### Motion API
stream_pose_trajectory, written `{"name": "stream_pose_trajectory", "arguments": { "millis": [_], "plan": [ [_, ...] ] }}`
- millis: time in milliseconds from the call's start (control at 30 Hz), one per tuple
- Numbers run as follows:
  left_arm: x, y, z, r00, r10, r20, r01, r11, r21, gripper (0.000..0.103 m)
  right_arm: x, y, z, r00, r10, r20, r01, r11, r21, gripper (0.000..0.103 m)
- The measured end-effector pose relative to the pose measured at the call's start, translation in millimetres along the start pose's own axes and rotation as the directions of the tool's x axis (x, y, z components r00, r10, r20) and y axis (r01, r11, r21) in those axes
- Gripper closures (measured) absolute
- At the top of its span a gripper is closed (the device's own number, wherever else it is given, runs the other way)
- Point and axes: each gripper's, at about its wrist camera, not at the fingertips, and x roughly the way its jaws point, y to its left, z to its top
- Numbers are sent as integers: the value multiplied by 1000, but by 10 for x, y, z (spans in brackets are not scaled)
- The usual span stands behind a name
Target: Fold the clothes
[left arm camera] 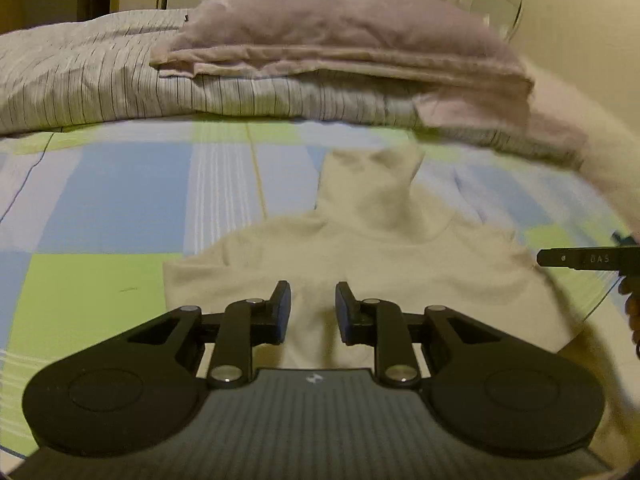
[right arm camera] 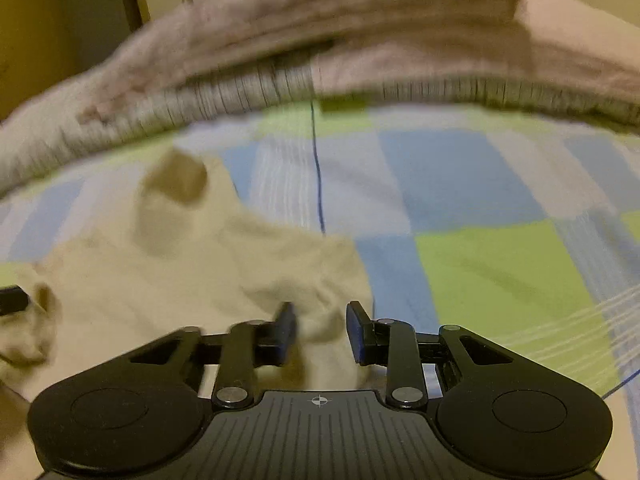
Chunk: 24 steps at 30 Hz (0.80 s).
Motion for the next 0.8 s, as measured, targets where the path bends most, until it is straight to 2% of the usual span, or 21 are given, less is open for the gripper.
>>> {"name": "stream_pose_trajectory", "arguments": {
  "millis": [33, 100, 133, 233, 333, 400, 500, 633, 667, 733, 800],
  "plan": [
    [37, 15, -11, 1000, -1, -24, 1, 1000, 0, 83, -14, 18, -7, 1000, 7, 4, -7, 1000, -10, 73],
    [161, 28, -52, 998, 12, -63, -10, 999, 30, 82, 181, 59, -40, 996, -8, -85, 3, 999, -53, 73],
    [162, 27, -10, 998, 8, -62, -6, 999, 31, 82, 259, 67, -38, 993, -12, -120, 4, 998, -64, 73],
    [70, 90, 198, 999, -24, -47, 23, 999, -22, 82, 316, -18, 116, 989, 5, -148, -7, 1000, -14, 73],
    [51, 247, 470, 999, -51, -1, 50, 989, -140, 82, 222, -124, 437, 996, 43, -82, -39, 998, 48, 73],
    [182, 329, 688, 998, -60, 14, 61, 976, -208, 75, 330, -170, 652, 991, 112, -67, -107, 991, 86, 73],
    [562, 474, 1002, 994, -107, -2, 100, 937, -335, 58, 791, -174, 952, 963, 245, -113, -224, 959, 172, 73],
    [1207, 594, 1240, 970, -235, -60, 170, 833, -527, 57, 1456, -132, 1199, 901, 398, -172, -333, 889, 315, 73],
    [1342, 615, 1269, 965, -253, -68, 172, 808, -564, 57, 1557, -106, 1223, 894, 413, -176, -341, 879, 332, 73],
    [1541, 627, 1285, 960, -269, -74, 170, 775, -609, 57, 1753, -58, 1272, 879, 440, -183, -356, 862, 360, 73],
    [1641, 608, 1304, 952, -304, -48, 211, 758, -617, 62, 1877, -6, 1283, 874, 446, -193, -364, 864, 348, 73]
  ]
}}
